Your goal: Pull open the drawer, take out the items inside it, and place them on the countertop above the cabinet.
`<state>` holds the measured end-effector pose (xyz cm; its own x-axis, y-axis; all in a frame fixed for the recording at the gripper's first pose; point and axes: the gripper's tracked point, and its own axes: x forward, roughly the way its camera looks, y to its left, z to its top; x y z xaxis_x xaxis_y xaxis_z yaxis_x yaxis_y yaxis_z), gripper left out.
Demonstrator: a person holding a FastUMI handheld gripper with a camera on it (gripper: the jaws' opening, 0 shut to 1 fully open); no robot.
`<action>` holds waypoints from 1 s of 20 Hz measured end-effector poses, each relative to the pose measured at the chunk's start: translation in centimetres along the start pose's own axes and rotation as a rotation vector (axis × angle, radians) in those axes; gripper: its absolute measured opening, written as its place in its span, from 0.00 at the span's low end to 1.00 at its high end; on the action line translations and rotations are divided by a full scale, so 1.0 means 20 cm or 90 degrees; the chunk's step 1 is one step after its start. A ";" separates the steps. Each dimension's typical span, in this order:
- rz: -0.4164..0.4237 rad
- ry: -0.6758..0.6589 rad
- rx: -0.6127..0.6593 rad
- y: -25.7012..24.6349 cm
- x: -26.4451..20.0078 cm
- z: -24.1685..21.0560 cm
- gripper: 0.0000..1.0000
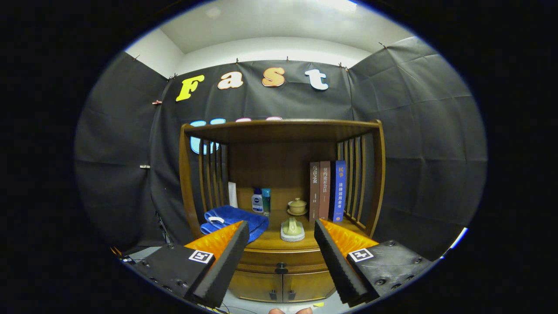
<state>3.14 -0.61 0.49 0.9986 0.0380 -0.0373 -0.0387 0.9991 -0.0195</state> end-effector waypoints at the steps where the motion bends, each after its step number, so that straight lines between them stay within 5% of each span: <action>1: -0.002 -0.005 0.001 -0.01 -0.02 0.04 0.97; 20: 0.019 -0.016 0.013 0.04 -0.13 0.12 0.97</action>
<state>0.61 0.08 2.99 0.9976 0.0675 -0.0119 -0.0675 0.9977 0.0010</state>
